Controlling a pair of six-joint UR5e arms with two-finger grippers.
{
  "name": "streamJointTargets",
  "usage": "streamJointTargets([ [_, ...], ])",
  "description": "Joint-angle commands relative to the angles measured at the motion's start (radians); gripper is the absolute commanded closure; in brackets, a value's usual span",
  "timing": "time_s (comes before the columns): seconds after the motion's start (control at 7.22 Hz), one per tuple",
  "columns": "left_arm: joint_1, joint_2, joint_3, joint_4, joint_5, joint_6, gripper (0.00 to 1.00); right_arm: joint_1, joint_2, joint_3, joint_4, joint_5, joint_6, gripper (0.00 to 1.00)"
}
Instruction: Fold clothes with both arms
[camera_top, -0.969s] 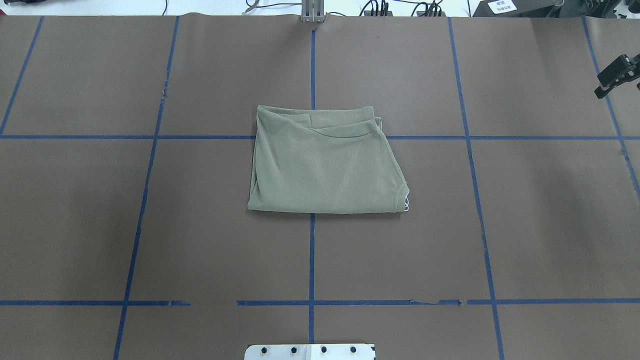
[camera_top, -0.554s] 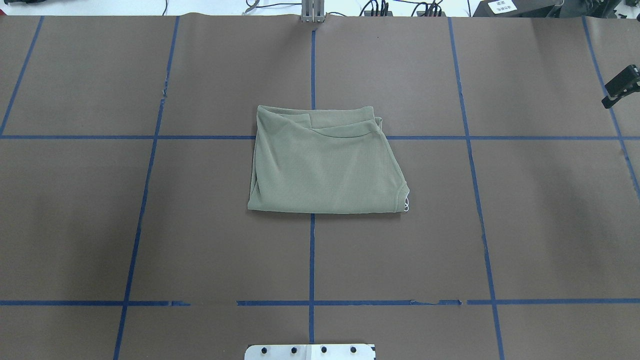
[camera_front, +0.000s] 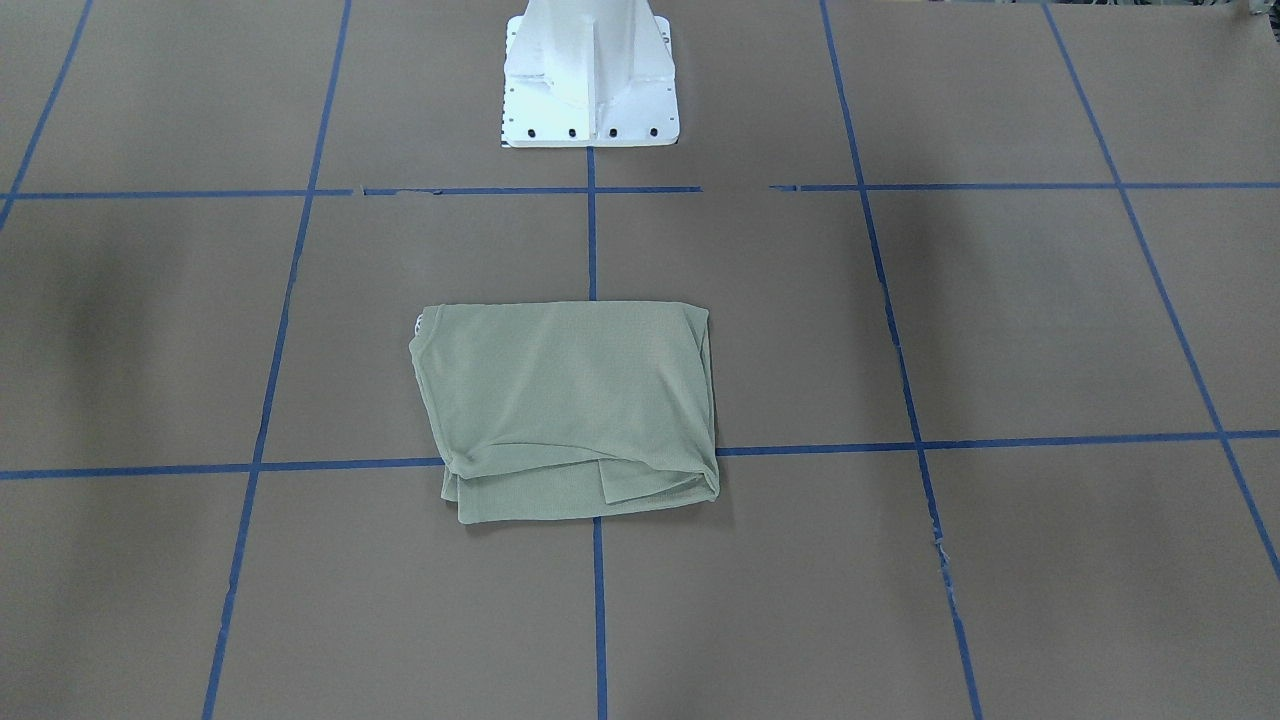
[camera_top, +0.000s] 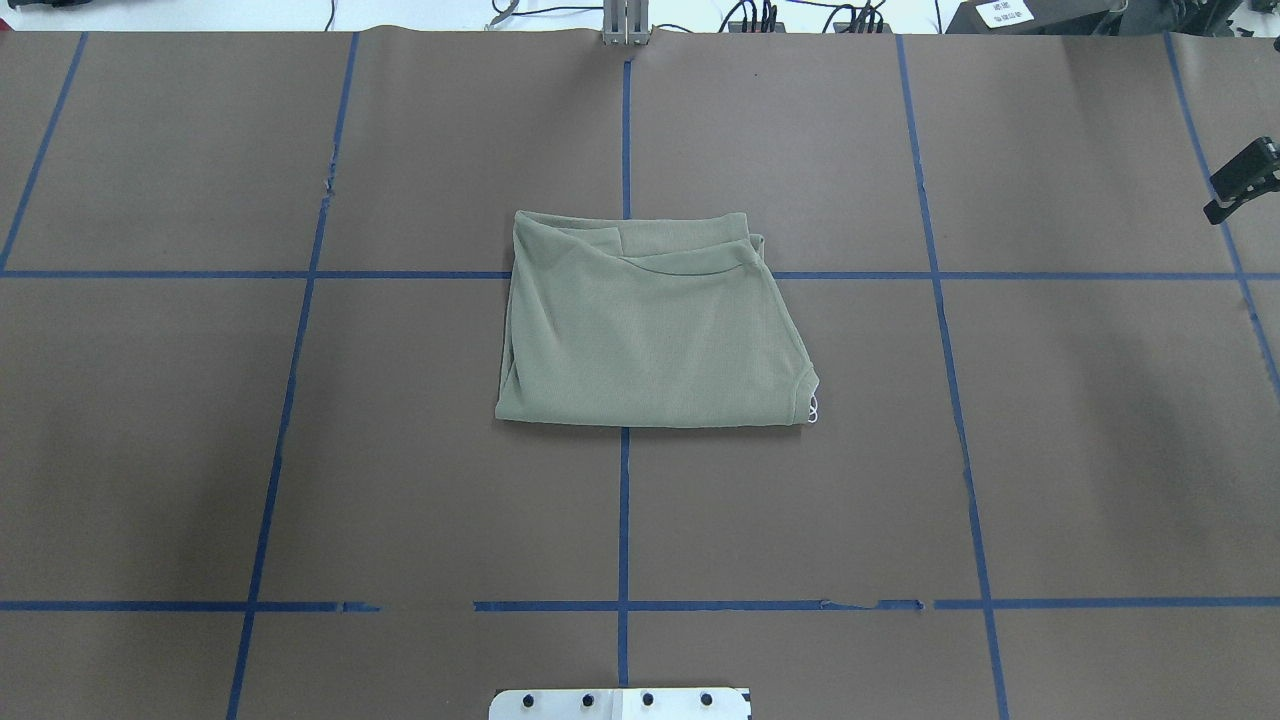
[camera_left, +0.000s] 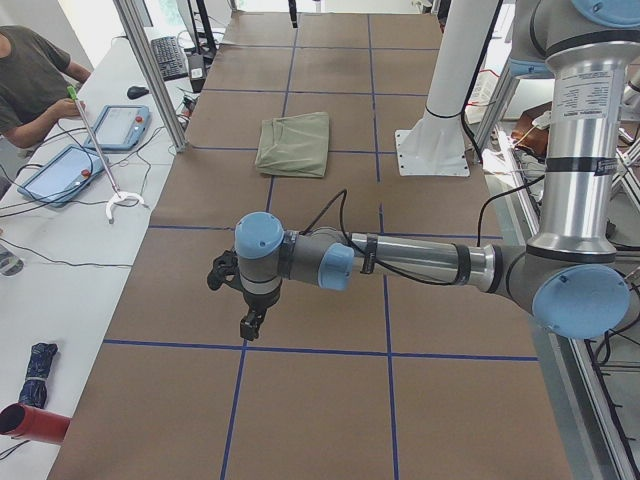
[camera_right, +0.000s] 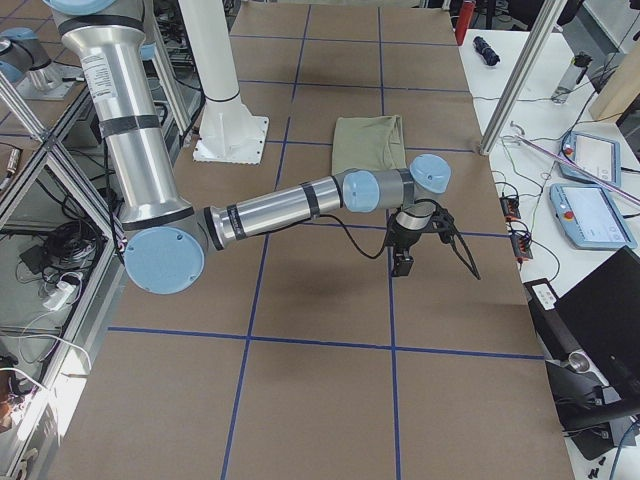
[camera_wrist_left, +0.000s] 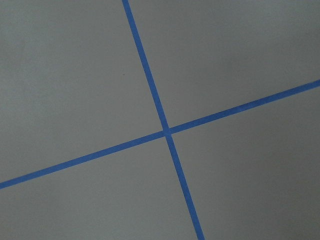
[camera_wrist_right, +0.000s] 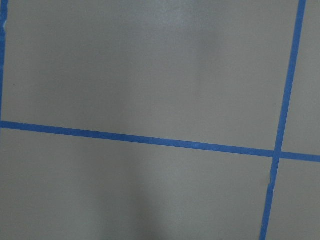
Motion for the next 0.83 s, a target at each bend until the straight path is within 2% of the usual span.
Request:
streamJointTargets([
  [0.0, 0.000, 0.017, -0.001, 0.004, -0.039, 0.004, 0.00, -0.028, 0.006, 0.004, 0.002, 0.005, 0.013, 0.00],
  [0.14, -0.003, 0.020, -0.021, 0.010, -0.080, 0.007, 0.00, -0.057, 0.014, 0.010, 0.002, -0.001, 0.041, 0.00],
  [0.28, -0.004, 0.075, -0.071, 0.004, -0.111, 0.007, 0.00, -0.088, -0.007, 0.112, 0.000, -0.002, 0.040, 0.00],
  [0.42, -0.006, 0.096, -0.123, 0.004, -0.113, 0.007, 0.00, -0.096, -0.071, 0.191, 0.000, 0.004, 0.034, 0.00],
  [0.69, -0.005, 0.110, -0.133, 0.003, -0.099, 0.001, 0.00, -0.095, -0.126, 0.244, 0.000, -0.004, 0.038, 0.00],
])
